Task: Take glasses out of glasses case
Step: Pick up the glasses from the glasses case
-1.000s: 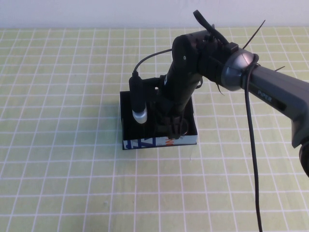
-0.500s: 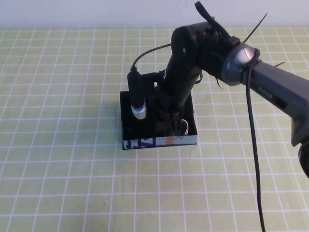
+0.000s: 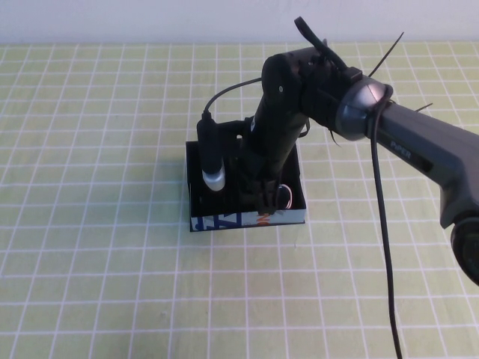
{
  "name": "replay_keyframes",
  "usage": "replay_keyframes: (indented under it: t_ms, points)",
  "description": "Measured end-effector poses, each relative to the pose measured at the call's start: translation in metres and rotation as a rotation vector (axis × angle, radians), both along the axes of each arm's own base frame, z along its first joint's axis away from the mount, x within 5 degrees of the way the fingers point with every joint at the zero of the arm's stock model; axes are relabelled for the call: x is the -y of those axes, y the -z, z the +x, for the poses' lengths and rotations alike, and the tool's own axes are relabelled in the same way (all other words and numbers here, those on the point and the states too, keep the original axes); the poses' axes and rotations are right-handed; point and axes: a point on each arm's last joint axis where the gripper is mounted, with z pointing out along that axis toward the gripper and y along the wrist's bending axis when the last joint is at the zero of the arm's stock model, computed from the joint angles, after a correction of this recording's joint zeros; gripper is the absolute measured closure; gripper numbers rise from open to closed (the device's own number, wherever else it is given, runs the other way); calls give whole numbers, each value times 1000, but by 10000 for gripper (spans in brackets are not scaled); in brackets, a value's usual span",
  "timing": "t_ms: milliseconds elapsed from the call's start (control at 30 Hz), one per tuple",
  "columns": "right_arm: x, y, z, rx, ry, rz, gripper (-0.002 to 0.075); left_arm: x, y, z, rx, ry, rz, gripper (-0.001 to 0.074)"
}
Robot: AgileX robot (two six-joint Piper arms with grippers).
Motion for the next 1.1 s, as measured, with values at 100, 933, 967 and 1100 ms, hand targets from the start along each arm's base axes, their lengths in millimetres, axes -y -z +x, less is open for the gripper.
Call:
replay_keyframes:
  t_ms: [100, 933, 967, 1100]
  points:
    - [-1, 3, 0, -5, -2, -3, 468, 0, 0, 0, 0, 0, 0, 739]
    - [-2, 12, 3, -11, 35, -3, 468, 0, 0, 0, 0, 0, 0, 739]
    - [-2, 12, 3, -11, 37, -4, 468, 0, 0, 0, 0, 0, 0, 739]
    - [-2, 12, 3, -12, 43, -4, 468, 0, 0, 0, 0, 0, 0, 739]
